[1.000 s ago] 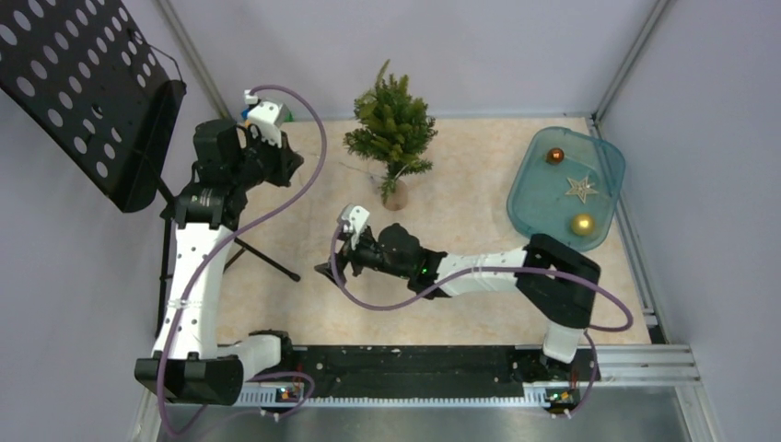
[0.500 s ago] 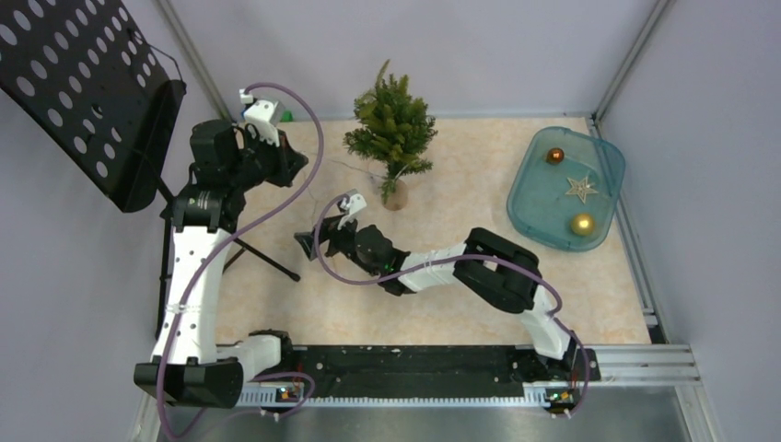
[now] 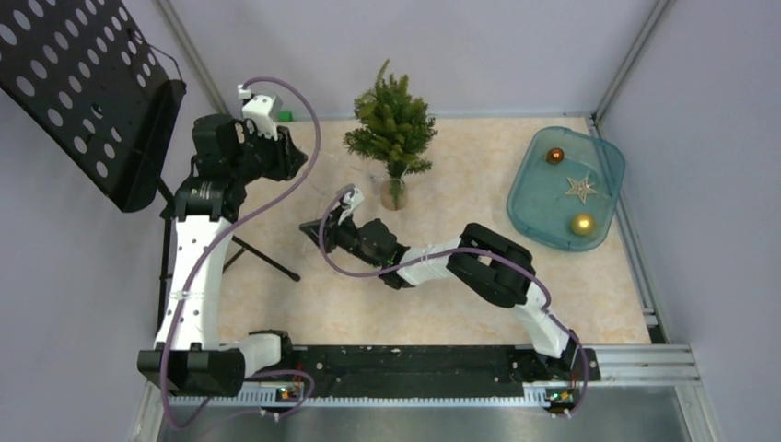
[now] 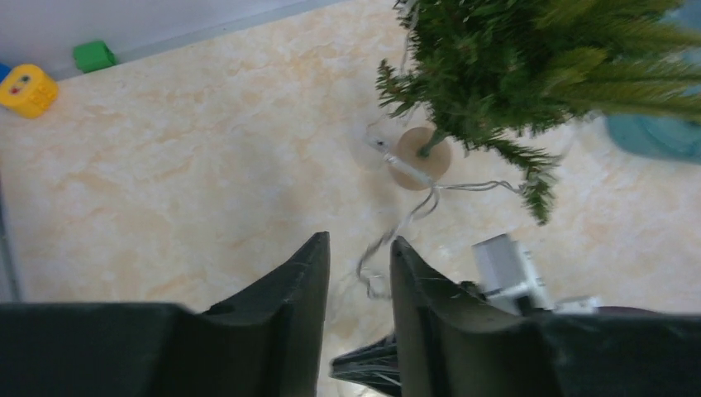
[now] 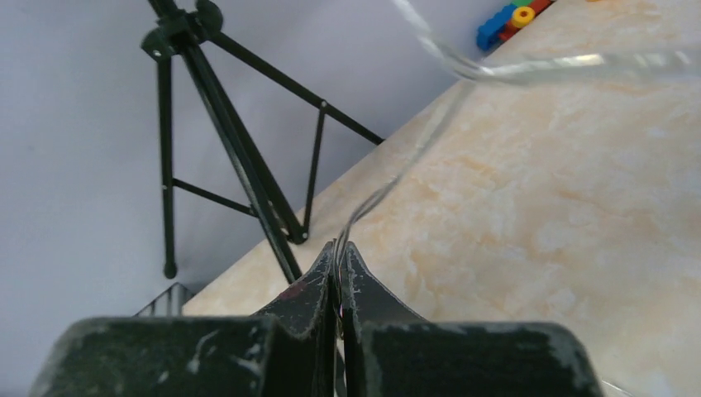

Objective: Decorate the small christmas tree

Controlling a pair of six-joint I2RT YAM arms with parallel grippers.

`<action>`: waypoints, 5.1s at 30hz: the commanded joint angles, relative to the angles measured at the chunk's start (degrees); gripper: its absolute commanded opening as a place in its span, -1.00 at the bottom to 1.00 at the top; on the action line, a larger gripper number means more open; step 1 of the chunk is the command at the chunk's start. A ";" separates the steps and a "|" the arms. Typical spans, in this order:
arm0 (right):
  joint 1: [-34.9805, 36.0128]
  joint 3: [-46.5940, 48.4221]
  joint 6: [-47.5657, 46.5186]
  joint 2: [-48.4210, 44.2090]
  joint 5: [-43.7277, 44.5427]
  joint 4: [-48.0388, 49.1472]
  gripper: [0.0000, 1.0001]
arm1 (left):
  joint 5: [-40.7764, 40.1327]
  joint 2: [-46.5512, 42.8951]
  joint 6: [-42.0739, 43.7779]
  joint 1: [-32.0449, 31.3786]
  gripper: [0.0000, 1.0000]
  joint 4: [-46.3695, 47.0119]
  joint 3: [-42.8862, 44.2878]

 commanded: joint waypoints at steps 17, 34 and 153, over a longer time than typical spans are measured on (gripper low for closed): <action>-4.46 5.39 17.23 -7.88 -8.07 -1.09 -1.00 | 21.00 -8.59 22.58 22.73 0.94 -21.11 -5.14; -4.53 3.28 16.08 -10.79 -7.96 4.21 -1.00 | 31.27 -9.39 40.52 27.38 0.65 -14.78 -27.73; -26.75 76.31 0.44 1.20 -37.04 -51.54 0.37 | -3.32 40.13 18.77 -9.97 -1.00 14.34 62.52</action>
